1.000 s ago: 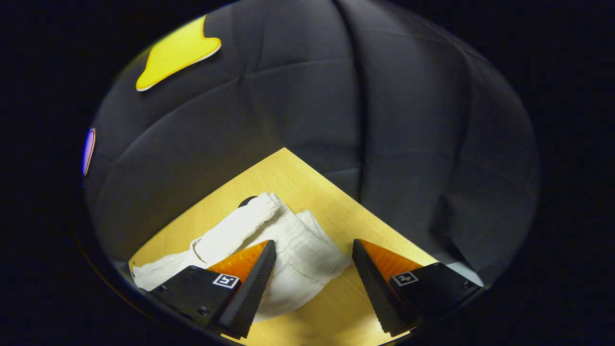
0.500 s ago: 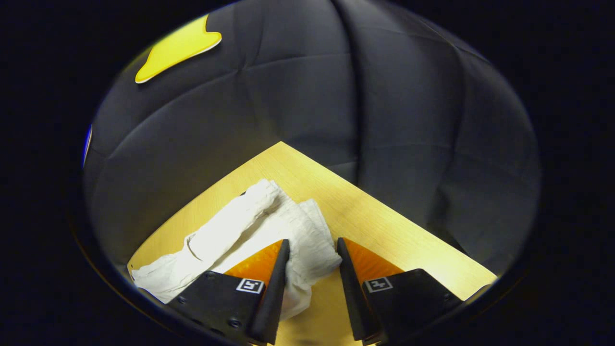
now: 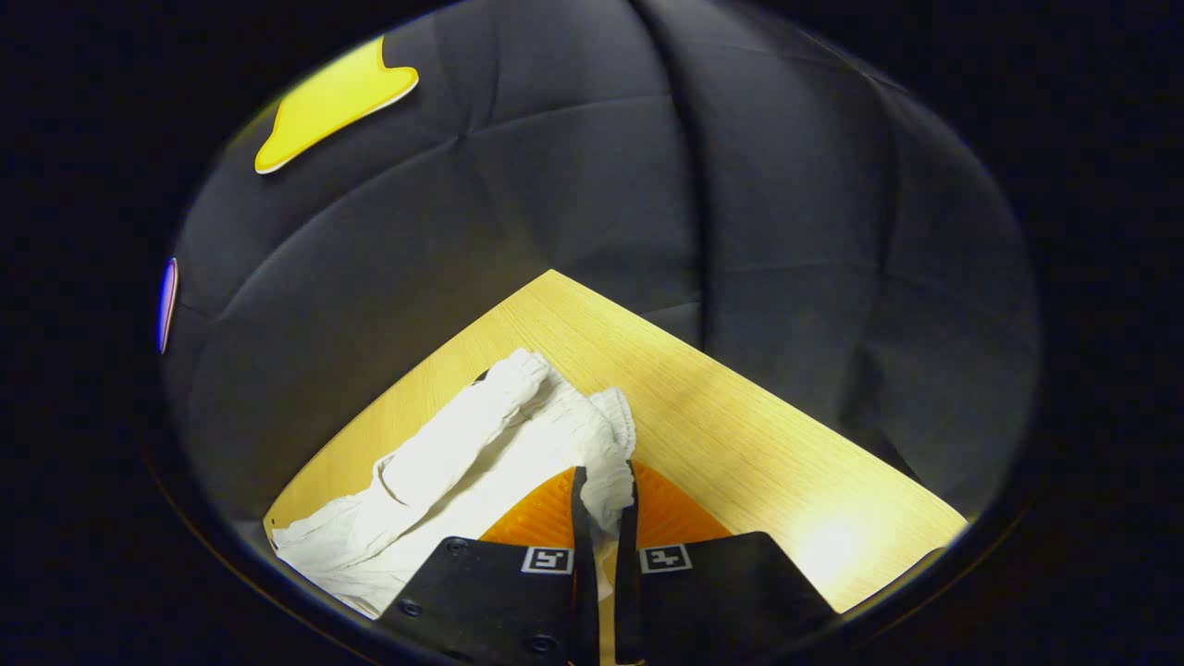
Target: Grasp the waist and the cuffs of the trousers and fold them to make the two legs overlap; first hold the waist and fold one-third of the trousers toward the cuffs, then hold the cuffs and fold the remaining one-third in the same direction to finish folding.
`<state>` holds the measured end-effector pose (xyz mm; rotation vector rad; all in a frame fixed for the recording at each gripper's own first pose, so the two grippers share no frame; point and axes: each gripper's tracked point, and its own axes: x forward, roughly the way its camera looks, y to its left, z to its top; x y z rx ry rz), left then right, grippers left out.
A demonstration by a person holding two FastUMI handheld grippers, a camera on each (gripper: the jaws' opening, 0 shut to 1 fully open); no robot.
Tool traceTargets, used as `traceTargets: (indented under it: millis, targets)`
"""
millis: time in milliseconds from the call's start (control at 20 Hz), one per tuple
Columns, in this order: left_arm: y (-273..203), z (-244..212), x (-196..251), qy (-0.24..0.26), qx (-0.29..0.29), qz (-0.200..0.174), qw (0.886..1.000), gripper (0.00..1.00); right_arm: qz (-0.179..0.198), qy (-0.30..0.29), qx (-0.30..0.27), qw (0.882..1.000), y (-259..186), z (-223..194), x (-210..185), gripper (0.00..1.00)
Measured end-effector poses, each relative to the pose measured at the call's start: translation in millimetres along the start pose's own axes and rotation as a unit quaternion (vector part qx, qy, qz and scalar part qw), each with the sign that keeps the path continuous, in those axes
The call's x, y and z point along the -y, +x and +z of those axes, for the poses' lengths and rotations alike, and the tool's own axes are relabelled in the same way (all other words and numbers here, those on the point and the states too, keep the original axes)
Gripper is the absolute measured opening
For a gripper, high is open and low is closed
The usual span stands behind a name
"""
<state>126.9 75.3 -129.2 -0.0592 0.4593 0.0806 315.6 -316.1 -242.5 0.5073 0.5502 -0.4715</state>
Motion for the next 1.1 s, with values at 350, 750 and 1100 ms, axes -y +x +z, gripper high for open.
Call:
traceTargets:
  millis: [350, 750, 1100]
  targets:
    - [4.7, -2.0, 6.7, 0.007, 0.007, -0.008, 1.000, 0.99, 0.028, -0.083, 0.066, 0.994, -27.8, 44.9, -31.7, 0.11]
    - [-7.8, -22.1, 0.3, -0.027, 0.005, -0.019, 0.999, 0.99, 0.121, -0.180, 0.124, 0.968, -105.8, 84.4, -80.0, 0.11]
    - [-15.5, -30.3, -29.4, -0.035, 0.010, -0.006, 0.999, 1.00, 0.198, -0.199, 0.123, 0.952, -139.0, 93.6, -84.4, 0.10]
